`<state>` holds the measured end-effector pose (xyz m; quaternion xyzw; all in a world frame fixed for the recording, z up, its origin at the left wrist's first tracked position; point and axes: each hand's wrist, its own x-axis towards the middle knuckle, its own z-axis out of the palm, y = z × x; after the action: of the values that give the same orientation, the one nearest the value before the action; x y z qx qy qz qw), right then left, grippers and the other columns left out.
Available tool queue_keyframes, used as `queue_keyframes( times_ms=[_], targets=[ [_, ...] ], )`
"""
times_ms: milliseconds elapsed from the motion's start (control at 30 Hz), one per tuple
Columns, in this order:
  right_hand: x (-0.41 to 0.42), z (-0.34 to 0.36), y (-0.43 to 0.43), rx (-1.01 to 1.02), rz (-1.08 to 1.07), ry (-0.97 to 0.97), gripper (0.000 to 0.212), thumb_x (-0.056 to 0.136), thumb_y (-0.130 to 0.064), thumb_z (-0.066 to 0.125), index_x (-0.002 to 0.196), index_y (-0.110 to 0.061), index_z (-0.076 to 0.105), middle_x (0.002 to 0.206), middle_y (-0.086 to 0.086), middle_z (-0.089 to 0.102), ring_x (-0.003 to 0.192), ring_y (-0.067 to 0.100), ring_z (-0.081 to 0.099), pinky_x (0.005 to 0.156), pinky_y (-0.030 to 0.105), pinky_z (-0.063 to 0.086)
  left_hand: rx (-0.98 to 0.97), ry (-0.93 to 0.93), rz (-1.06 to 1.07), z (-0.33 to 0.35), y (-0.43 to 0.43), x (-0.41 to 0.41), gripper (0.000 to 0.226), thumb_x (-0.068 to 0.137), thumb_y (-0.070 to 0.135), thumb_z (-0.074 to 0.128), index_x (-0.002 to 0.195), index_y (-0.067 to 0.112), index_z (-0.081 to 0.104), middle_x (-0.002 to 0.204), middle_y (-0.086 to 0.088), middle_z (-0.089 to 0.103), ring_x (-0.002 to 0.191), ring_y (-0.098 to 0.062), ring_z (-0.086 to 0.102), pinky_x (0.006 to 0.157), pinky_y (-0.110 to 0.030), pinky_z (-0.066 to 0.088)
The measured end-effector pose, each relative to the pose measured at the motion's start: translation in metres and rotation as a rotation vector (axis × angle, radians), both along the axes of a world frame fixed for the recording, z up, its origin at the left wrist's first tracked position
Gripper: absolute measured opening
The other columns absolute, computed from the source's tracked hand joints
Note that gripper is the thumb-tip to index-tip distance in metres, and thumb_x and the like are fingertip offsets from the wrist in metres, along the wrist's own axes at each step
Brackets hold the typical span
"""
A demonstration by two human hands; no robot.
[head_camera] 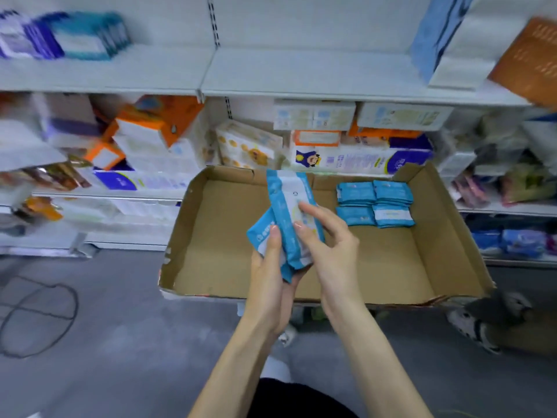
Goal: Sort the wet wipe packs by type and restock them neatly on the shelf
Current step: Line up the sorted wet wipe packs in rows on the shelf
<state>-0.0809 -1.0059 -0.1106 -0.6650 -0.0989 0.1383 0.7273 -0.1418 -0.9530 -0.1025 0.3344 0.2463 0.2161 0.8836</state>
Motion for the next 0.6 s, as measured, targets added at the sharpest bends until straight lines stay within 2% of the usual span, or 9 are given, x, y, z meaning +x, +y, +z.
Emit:
queue_keyframes(
  times_ms=[100,233,333,467,533,600],
  targets=[
    [-0.015,0.012,0.026,-0.04,0.043,-0.096,0.034,0.078,-0.009,0.076,0.105,-0.029,0.072,0.122,0.001,0.058,0.112,0.001,0.055,0.096,0.022,0.048,0.002,-0.027,0.046,0.01,0.025,-0.02,0.047,0.085,0.036,0.049,0.126,0.014,0.057,0.117,-0.008,0.068,0.104,-0.019,0.066,0.078,-0.027,0.056],
    [-0.029,0.016,0.07,-0.078,0.108,-0.122,0.048,0.075,-0.005,0.077,0.118,-0.023,0.063,0.114,-0.005,0.064,0.101,0.002,0.058,0.086,0.016,0.047,0.039,0.009,0.183,0.012,0.07,-0.045,0.039,0.079,0.015,0.059,0.118,0.014,0.061,0.113,-0.006,0.07,0.101,-0.017,0.068,0.082,-0.03,0.055],
    [-0.04,0.016,0.115,-0.047,0.183,-0.047,0.052,0.075,-0.004,0.078,0.121,-0.02,0.059,0.109,-0.002,0.069,0.101,0.01,0.064,0.085,0.026,0.052,0.014,0.028,0.298,0.011,0.117,-0.065,0.039,0.083,0.004,0.058,0.123,0.007,0.058,0.116,-0.012,0.068,0.105,-0.024,0.066,0.082,-0.033,0.057],
    [-0.065,0.017,0.195,0.042,0.282,0.133,0.03,0.079,-0.004,0.073,0.107,-0.013,0.065,0.1,0.003,0.074,0.096,0.017,0.069,0.082,0.032,0.055,0.051,0.016,0.387,0.017,0.203,-0.099,0.031,0.087,-0.003,0.054,0.114,0.008,0.062,0.111,-0.011,0.07,0.101,-0.025,0.068,0.08,-0.034,0.058],
    [-0.084,0.014,0.239,0.027,0.367,0.21,0.019,0.082,-0.008,0.07,0.101,-0.009,0.066,0.099,0.006,0.074,0.096,0.022,0.069,0.08,0.034,0.055,0.081,0.022,0.407,0.02,0.251,-0.121,0.03,0.086,-0.003,0.055,0.113,0.009,0.061,0.11,-0.01,0.071,0.099,-0.024,0.069,0.079,-0.033,0.058],
    [-0.105,0.01,0.285,-0.021,0.489,0.233,0.019,0.083,-0.01,0.069,0.101,-0.008,0.066,0.102,0.006,0.073,0.097,0.022,0.069,0.074,0.03,0.056,0.111,0.05,0.428,0.023,0.3,-0.145,0.035,0.085,0.001,0.057,0.118,0.01,0.059,0.11,-0.008,0.071,0.099,-0.022,0.069,0.076,-0.031,0.059]
  ],
)
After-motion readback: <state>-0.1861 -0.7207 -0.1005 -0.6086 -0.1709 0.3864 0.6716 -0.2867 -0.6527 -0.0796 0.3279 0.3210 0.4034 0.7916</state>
